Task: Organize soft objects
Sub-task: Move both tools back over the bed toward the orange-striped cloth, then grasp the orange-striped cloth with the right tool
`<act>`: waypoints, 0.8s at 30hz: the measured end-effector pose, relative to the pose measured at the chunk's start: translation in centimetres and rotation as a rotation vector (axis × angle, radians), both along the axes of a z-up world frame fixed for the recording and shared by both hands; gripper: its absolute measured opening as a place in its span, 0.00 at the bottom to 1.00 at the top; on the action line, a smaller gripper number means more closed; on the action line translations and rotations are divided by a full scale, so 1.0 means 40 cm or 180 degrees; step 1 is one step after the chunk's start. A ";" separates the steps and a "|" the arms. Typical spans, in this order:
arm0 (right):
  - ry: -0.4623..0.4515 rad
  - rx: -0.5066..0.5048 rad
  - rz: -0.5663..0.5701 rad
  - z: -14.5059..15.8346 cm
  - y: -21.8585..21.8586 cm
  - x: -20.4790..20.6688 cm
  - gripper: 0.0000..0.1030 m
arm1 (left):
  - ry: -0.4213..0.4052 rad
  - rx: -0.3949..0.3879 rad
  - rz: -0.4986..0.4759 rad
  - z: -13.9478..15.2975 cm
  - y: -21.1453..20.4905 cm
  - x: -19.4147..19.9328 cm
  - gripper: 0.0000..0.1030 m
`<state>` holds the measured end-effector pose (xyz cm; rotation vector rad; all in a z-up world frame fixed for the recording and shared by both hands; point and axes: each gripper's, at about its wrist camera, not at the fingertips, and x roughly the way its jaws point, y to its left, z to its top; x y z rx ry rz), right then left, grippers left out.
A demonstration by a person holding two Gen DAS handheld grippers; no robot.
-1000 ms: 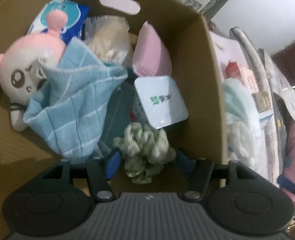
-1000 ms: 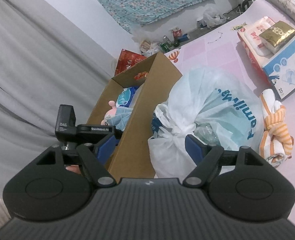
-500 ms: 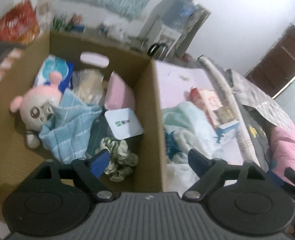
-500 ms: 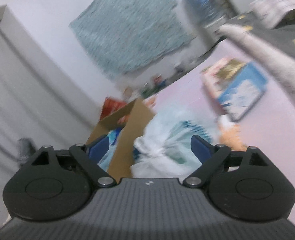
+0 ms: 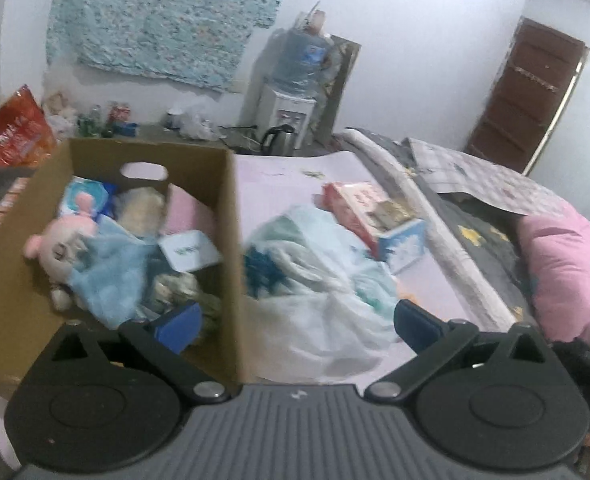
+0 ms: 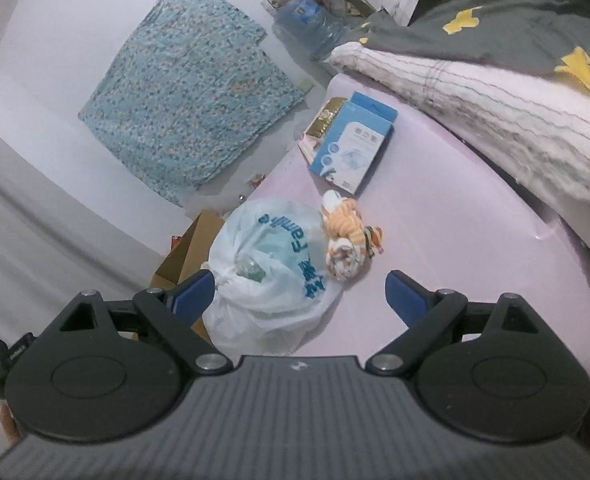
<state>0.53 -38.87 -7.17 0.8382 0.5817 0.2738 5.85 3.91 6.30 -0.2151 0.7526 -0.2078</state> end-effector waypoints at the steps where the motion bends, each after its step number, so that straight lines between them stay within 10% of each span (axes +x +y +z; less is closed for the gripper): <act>1: 0.0004 -0.0014 0.0020 -0.005 0.000 -0.001 0.90 | -0.0014 -0.0004 -0.0019 -0.004 -0.016 -0.005 1.00; 24: 0.0013 -0.0590 0.0630 -0.073 0.025 0.249 0.88 | 0.0093 0.0188 -0.0374 -0.186 -0.361 0.086 1.00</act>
